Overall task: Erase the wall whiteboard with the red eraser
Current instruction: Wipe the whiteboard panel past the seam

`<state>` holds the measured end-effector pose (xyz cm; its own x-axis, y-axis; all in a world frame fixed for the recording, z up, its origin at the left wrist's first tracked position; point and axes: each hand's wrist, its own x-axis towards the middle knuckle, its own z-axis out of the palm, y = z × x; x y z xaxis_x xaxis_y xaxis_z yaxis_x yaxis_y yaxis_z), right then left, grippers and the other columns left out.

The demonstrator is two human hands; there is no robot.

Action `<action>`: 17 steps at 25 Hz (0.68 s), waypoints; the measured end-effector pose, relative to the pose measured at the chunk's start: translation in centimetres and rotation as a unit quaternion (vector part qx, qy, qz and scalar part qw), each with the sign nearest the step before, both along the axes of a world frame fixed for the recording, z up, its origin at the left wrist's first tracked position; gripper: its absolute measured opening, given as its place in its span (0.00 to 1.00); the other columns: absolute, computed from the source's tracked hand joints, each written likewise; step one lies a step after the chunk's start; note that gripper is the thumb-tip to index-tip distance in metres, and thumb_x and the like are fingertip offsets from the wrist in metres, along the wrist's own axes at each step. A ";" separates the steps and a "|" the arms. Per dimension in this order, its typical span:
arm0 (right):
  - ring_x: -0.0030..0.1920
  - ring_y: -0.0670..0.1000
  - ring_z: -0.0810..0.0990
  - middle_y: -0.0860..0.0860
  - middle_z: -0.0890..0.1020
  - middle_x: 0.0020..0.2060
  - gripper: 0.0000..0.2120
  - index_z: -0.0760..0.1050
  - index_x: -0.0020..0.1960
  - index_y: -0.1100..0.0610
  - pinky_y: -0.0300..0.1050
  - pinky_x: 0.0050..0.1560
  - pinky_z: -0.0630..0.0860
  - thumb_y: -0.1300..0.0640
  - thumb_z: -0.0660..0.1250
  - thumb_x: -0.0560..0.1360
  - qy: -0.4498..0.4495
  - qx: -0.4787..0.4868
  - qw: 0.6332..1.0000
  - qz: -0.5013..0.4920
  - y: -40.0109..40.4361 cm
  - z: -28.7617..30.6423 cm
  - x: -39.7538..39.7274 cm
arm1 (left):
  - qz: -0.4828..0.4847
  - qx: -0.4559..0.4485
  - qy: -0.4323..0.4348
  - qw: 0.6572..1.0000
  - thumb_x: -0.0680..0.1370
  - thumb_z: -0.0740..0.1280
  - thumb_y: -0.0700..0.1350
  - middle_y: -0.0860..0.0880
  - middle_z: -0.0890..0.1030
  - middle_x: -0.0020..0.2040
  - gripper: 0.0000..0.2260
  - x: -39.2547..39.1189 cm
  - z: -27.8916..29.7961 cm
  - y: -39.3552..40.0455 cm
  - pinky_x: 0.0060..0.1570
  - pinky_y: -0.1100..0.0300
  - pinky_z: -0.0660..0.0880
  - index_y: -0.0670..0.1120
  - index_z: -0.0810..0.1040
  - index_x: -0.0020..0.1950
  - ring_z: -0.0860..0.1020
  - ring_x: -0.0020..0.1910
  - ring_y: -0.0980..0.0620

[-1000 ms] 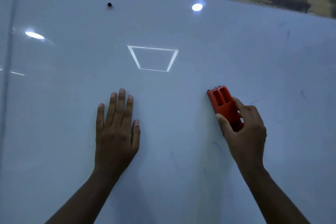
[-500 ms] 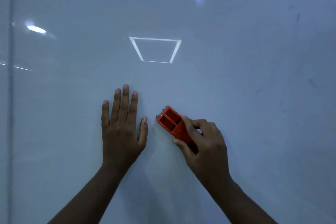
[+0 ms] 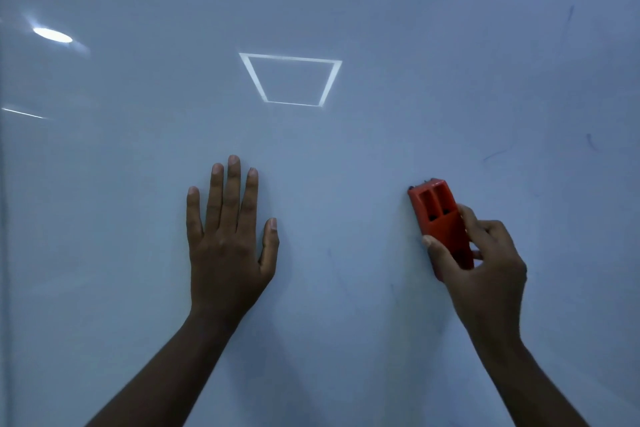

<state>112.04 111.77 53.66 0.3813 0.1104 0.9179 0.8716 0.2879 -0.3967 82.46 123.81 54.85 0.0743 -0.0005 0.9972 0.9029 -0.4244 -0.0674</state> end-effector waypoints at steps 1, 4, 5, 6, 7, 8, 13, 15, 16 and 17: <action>0.45 0.55 0.80 0.48 0.76 0.48 0.29 0.77 0.71 0.53 0.59 0.43 0.83 0.49 0.78 0.73 0.008 0.003 1.000 -0.003 0.3 -0.6 -0.4 | 0.002 -0.001 -0.001 1.000 0.86 0.58 0.50 0.39 0.55 0.86 0.30 0.1 -0.1 0.0 0.82 0.34 0.53 0.40 0.57 0.86 0.53 0.86 0.40; 0.46 0.57 0.78 0.51 0.75 0.48 0.29 0.77 0.71 0.55 0.58 0.45 0.81 0.51 0.79 0.72 0.014 0.005 1.000 -0.014 1.5 -0.9 -3.0 | 0.000 -0.005 -0.003 1.000 0.86 0.58 0.50 0.39 0.55 0.86 0.30 0.4 -0.5 -0.1 0.82 0.34 0.53 0.40 0.57 0.86 0.54 0.86 0.40; 0.47 0.58 0.77 0.52 0.75 0.48 0.28 0.78 0.71 0.56 0.57 0.47 0.80 0.52 0.79 0.73 -0.002 0.005 1.000 -0.017 1.9 -1.0 -4.5 | 0.000 -0.006 -0.004 1.000 0.86 0.58 0.50 0.39 0.55 0.86 0.30 0.4 -0.6 -0.1 0.82 0.35 0.52 0.40 0.57 0.86 0.54 0.86 0.39; 0.48 0.58 0.76 0.52 0.76 0.49 0.27 0.78 0.70 0.57 0.54 0.48 0.78 0.52 0.78 0.74 -0.029 0.005 0.999 -0.019 2.3 -1.4 -6.2 | 0.000 -0.007 -0.005 1.000 0.86 0.58 0.50 0.39 0.55 0.86 0.30 0.5 -0.8 -0.1 0.82 0.35 0.52 0.40 0.57 0.86 0.54 0.86 0.39; 0.48 0.58 0.76 0.53 0.76 0.49 0.26 0.78 0.70 0.57 0.53 0.48 0.77 0.51 0.76 0.74 -0.065 0.001 0.998 -0.022 2.6 -2.0 -7.9 | -0.002 -0.007 -0.005 1.000 0.86 0.58 0.50 0.39 0.55 0.86 0.30 0.6 -1.0 -0.1 0.82 0.35 0.52 0.41 0.57 0.86 0.53 0.86 0.40; 0.48 0.58 0.75 0.53 0.76 0.49 0.26 0.78 0.69 0.58 0.53 0.47 0.76 0.50 0.75 0.73 -0.103 -0.008 0.994 -0.024 2.8 -2.9 -9.5 | -0.006 -0.007 -0.003 1.000 0.86 0.58 0.50 0.39 0.55 0.86 0.30 0.6 -1.1 -0.1 0.83 0.35 0.51 0.41 0.57 0.86 0.53 0.86 0.40; 0.48 0.53 0.78 0.49 0.79 0.51 0.26 0.79 0.69 0.55 0.52 0.44 0.78 0.48 0.75 0.73 -0.207 -0.041 0.977 -0.020 2.4 -7.6 -11.9 | -0.010 -0.014 0.005 1.000 0.85 0.60 0.50 0.39 0.55 0.86 0.31 0.4 -2.2 0.0 0.83 0.36 0.51 0.41 0.57 0.86 0.53 0.86 0.40; 0.47 0.54 0.79 0.49 0.79 0.51 0.27 0.80 0.69 0.53 0.52 0.43 0.79 0.48 0.76 0.71 -0.213 -0.046 0.976 -0.015 1.9 -7.0 -10.9 | -0.011 -0.014 0.007 1.000 0.85 0.60 0.49 0.39 0.55 0.86 0.30 0.3 -2.7 -0.1 0.82 0.35 0.52 0.41 0.58 0.86 0.54 0.86 0.39; 0.47 0.55 0.79 0.49 0.79 0.51 0.27 0.80 0.69 0.52 0.52 0.43 0.79 0.48 0.76 0.70 -0.203 -0.046 0.978 -0.012 1.7 -6.4 -10.3 | -0.013 -0.014 0.007 1.000 0.85 0.60 0.49 0.38 0.56 0.86 0.30 0.4 -3.1 -0.2 0.82 0.35 0.53 0.40 0.58 0.85 0.55 0.85 0.39; 0.47 0.55 0.79 0.49 0.79 0.51 0.27 0.80 0.69 0.51 0.52 0.44 0.79 0.48 0.77 0.70 -0.179 -0.041 0.983 -0.010 1.5 -5.6 -9.3 | -0.016 -0.013 0.007 1.000 0.86 0.59 0.49 0.38 0.56 0.86 0.29 0.4 -3.3 -0.3 0.82 0.35 0.53 0.40 0.59 0.85 0.55 0.85 0.39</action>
